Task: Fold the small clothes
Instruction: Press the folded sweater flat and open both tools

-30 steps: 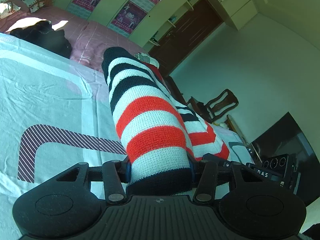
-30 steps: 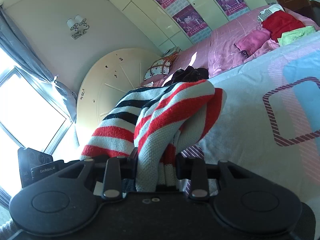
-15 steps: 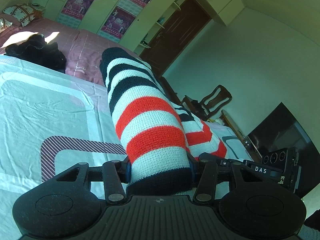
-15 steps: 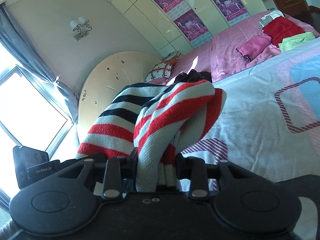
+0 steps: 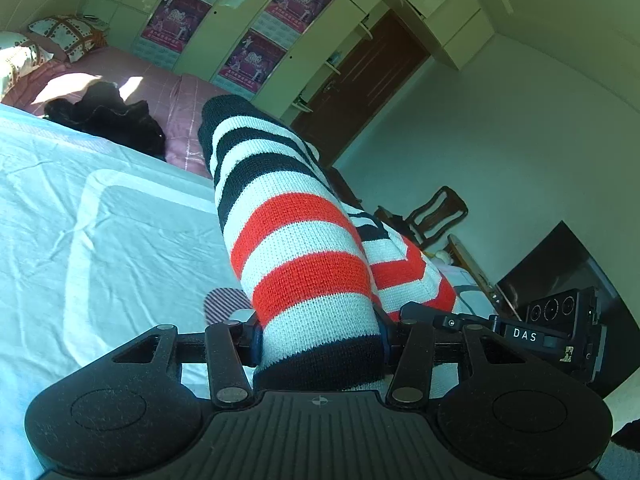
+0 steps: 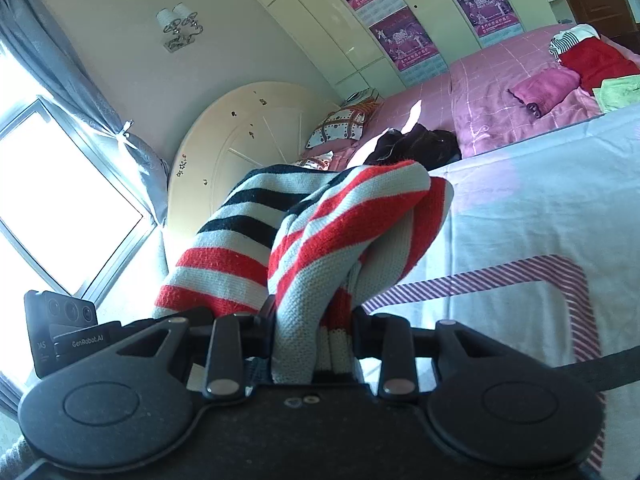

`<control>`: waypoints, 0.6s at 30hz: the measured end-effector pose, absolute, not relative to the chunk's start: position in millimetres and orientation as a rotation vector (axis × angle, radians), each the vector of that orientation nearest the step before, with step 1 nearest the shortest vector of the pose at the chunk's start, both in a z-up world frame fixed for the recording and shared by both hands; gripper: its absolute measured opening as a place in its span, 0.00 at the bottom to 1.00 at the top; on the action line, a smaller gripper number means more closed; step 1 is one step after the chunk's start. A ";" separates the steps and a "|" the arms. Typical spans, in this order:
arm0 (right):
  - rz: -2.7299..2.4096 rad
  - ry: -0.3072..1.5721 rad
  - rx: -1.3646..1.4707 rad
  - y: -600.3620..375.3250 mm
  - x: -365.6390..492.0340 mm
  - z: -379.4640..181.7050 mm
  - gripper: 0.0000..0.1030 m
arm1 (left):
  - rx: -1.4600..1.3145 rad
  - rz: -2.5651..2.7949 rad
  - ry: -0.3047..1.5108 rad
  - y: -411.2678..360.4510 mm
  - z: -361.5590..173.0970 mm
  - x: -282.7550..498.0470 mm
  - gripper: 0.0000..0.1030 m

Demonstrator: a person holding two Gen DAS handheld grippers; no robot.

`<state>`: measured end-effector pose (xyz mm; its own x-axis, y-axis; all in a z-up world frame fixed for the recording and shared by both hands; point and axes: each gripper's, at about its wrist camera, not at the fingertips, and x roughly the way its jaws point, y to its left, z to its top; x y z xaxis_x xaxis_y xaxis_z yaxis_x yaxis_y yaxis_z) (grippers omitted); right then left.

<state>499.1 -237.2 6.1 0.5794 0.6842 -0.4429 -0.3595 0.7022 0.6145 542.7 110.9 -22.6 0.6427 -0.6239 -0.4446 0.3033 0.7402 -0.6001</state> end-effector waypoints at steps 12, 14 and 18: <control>0.709 0.787 0.490 -126.9 516.8 -16.6 0.32 | -0.569 -0.480 0.715 215.9 -57.7 534.6 0.48; 0.723 0.802 0.485 -108.0 518.9 -23.1 0.32 | -0.582 -0.463 0.722 233.0 -66.3 532.2 0.48; 0.748 0.835 0.510 -73.1 524.8 -37.4 0.32 | -0.606 -0.425 0.732 263.9 -81.9 527.2 0.48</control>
